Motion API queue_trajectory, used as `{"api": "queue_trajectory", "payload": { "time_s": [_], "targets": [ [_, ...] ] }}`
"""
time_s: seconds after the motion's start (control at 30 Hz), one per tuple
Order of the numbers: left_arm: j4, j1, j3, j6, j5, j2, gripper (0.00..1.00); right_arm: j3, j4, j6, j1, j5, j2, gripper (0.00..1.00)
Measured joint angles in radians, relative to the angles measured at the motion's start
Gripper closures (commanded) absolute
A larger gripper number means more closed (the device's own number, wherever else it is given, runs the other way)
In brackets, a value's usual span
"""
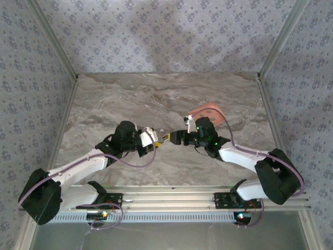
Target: Load the staples into the stapler
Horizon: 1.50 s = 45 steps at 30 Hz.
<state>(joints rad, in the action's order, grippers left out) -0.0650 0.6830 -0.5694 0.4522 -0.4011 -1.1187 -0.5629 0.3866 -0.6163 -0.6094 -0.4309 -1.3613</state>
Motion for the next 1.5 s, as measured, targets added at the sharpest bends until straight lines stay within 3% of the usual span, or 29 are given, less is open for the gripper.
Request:
{"api": "queue_trajectory", "payload": {
  "time_s": [0.33, 0.8, 1.23, 1.5],
  "targets": [
    [-0.057, 0.005, 0.019, -0.023, -0.005, 0.035, 0.98, 0.087, 0.102, -0.102, 0.068, -0.023, -0.117, 0.37],
    [-0.338, 0.005, 0.166, -0.156, 0.058, 0.064, 0.97, 0.108, 0.329, -0.254, 0.124, -0.148, -0.037, 0.29],
    [-0.488, 0.005, 0.180, -0.211, 0.057, 0.064, 0.98, 0.092, 0.510, -0.556, 0.105, -0.160, -0.140, 0.34],
    [-0.509, 0.005, 0.182, -0.219, 0.053, 0.062, 0.98, 0.066, 0.652, -0.673, 0.039, -0.133, -0.233, 0.45]
  ]
}}
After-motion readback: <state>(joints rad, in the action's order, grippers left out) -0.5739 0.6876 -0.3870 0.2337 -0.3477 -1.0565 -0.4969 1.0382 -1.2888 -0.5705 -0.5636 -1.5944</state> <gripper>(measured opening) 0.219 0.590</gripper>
